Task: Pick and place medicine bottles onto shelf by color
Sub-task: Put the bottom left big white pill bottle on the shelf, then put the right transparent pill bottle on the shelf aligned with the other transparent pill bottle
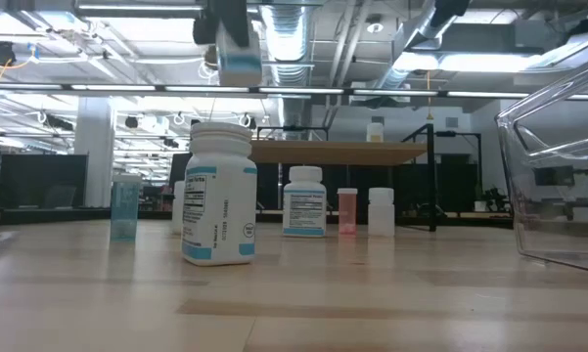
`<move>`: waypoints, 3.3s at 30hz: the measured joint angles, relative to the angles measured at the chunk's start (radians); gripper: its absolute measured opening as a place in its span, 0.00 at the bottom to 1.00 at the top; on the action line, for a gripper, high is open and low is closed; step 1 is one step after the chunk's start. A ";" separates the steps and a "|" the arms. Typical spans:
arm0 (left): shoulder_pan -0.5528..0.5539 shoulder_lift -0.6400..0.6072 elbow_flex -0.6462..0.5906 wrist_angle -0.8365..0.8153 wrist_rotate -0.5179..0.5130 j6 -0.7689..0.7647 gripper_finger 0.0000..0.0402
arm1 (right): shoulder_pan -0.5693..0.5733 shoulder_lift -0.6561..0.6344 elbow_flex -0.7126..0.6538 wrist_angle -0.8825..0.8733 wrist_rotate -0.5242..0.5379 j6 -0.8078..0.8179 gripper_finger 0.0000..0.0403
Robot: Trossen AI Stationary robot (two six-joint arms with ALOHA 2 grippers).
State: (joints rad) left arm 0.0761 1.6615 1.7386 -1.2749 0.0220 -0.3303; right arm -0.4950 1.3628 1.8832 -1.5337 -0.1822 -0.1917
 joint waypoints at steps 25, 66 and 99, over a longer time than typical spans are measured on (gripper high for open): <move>0.583 0.156 0.148 0.006 -0.039 0.472 0.37 | 0.000 0.000 0.000 0.002 0.000 0.025 0.59; 0.533 0.302 0.620 -0.118 -0.055 0.671 0.71 | 0.000 0.000 0.000 0.001 0.000 0.070 0.59; 0.091 0.144 0.573 -0.296 0.000 0.454 0.59 | 0.298 -0.065 0.001 -0.037 0.128 0.507 0.59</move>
State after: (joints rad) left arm 0.1670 1.8055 2.3119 -1.5711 0.0219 0.1233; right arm -0.1966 1.2980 1.8839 -1.5711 -0.0540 0.3149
